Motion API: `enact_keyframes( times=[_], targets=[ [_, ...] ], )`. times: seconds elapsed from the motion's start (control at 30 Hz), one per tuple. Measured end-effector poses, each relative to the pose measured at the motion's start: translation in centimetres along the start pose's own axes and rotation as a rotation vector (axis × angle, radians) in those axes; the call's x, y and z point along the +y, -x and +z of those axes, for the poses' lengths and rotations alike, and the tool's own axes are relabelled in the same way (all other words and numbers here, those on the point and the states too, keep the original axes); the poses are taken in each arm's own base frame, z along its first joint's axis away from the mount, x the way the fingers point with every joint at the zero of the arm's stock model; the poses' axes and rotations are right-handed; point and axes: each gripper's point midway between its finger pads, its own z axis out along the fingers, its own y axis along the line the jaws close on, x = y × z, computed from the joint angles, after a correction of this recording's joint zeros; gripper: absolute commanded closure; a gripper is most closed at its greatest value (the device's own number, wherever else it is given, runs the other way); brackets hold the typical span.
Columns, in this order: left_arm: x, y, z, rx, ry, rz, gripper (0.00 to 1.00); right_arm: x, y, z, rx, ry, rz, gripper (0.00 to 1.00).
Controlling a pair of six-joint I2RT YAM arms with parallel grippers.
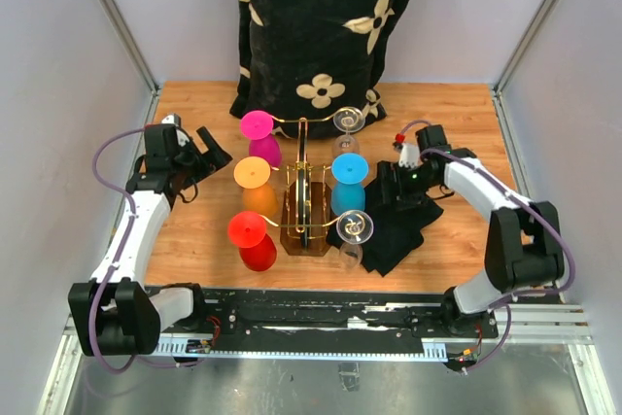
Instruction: Take the wine glass off the wine glass rack
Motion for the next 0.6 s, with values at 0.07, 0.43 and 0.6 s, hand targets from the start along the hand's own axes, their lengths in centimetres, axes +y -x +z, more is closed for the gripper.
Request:
enact_keyframes(
  times=[0.07,0.43,0.6],
  targets=[
    [0.2,-0.5,0.0,0.01,0.001,-0.005,0.04,-0.2,-1.6,1.3,0.084,-0.009,0.016,0.02],
    [-0.7,-0.5,-0.9,-0.009,-0.045,-0.01,0.03,-6.3,-3.3,3.0,0.294,-0.319,0.188,0.02],
    [-1.2,0.0,-1.6,-0.034,-0.066,-0.008,0.03,-13.5,0.0,0.0,0.225,-0.476,0.425,0.02]
  ],
)
